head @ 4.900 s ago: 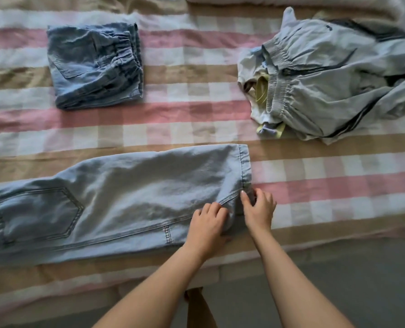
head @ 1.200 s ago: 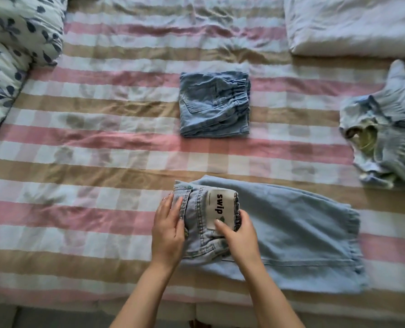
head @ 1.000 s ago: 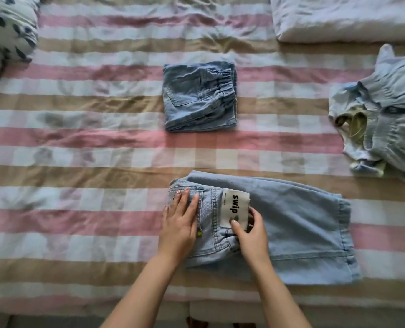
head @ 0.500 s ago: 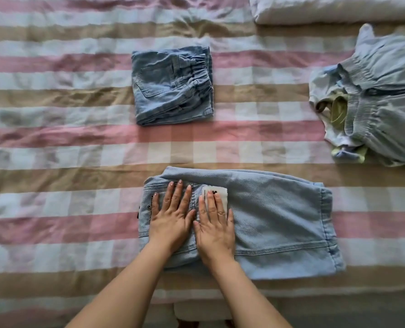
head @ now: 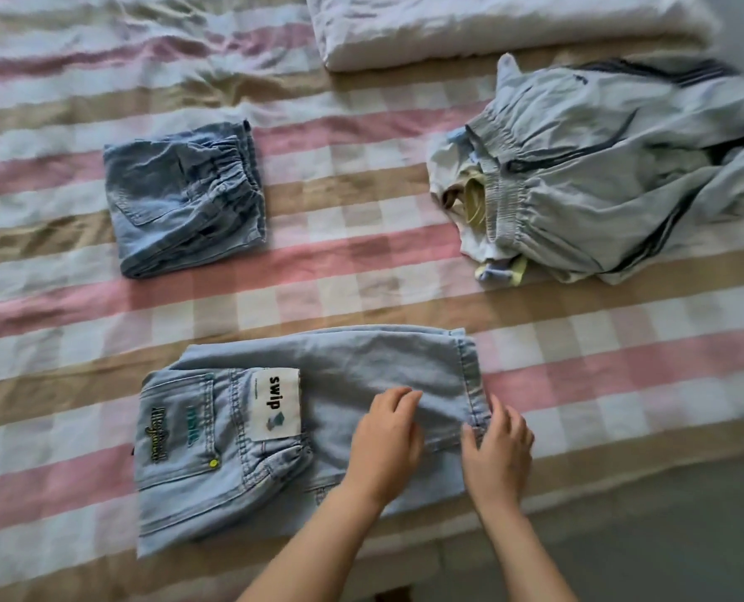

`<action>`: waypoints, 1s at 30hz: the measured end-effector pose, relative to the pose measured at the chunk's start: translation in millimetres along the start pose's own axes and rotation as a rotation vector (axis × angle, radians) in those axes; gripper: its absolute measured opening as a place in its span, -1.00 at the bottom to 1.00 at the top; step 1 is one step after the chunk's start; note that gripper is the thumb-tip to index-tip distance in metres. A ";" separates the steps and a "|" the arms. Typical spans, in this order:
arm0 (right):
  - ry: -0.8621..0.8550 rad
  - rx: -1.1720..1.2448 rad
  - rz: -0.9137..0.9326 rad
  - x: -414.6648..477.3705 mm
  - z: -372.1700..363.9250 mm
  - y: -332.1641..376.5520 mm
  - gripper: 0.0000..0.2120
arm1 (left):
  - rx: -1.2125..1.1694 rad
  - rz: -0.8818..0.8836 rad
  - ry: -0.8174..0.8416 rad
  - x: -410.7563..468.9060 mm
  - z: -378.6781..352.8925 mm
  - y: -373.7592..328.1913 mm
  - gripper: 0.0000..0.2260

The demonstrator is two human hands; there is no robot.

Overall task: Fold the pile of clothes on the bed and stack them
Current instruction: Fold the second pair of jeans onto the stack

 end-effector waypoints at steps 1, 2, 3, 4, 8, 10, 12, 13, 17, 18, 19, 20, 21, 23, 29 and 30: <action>0.038 -0.001 -0.032 5.5 0.2 -8.0 -0.51 | -0.027 0.026 0.011 5.9 -12.6 -4.0 -0.61; 0.078 0.013 -0.048 8.9 -1.1 -11.7 -0.52 | -0.050 0.049 0.007 9.9 -21.4 -6.1 -0.62; 0.114 0.044 -0.058 12.4 -2.0 -15.5 -0.55 | -0.076 0.074 0.003 14.4 -30.1 -8.4 -0.62; 0.149 0.080 -0.065 15.6 -2.8 -17.5 -0.60 | -0.102 0.106 -0.003 18.3 -36.4 -9.9 -0.62; 0.301 0.201 -0.144 24.2 -2.2 -16.0 -0.68 | -0.195 0.256 -0.012 30.0 -49.3 -7.8 -0.59; 0.340 0.202 -0.145 22.7 2.4 -11.3 -0.71 | -0.262 0.313 -0.016 35.2 -48.9 -9.4 -0.59; 0.341 0.216 -0.093 13.3 11.3 -2.2 -0.74 | -0.356 0.345 -0.033 41.0 -41.0 -16.2 -0.62; 0.337 0.241 -0.058 5.1 16.7 3.9 -0.73 | -0.398 0.355 -0.051 43.4 -34.0 -20.7 -0.62; 0.342 0.352 0.055 -38.5 37.4 33.5 -0.65 | -0.429 0.381 -0.106 45.2 14.4 -32.1 -0.62; 0.351 0.376 0.082 -50.4 40.7 42.0 -0.64 | -0.408 0.382 -0.107 41.9 30.6 -32.0 -0.65; 0.362 0.400 0.106 -61.5 42.7 50.2 -0.63 | -0.398 0.373 -0.118 37.1 46.8 -30.5 -0.72; 0.376 0.418 0.129 -73.1 43.8 59.0 -0.61 | -0.402 0.355 -0.142 30.7 64.0 -28.3 -0.81; 0.385 0.424 0.149 -84.4 43.6 67.8 -0.58 | -0.416 0.338 -0.171 23.1 81.1 -24.6 -0.89; 0.388 0.419 0.194 -106.4 40.5 84.2 -0.53 | -0.479 0.328 -0.232 3.9 111.8 -15.1 -0.91; 0.356 0.455 0.486 -183.7 3.9 139.8 -0.50 | -0.750 0.416 -0.417 -72.6 177.4 57.3 -0.88; 0.350 0.450 0.548 -196.8 -7.6 147.4 -0.48 | -0.762 0.438 -0.442 -85.2 183.7 73.2 -0.83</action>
Point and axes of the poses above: each hand's wrist, its own x-axis towards the middle knuckle, its own z-axis out of the back of the hand, y = z × x, the point moved 4 cm from there along x, towards the middle knuckle, and after that the axes turned 9 degrees about -z, right-handed, at the moved point
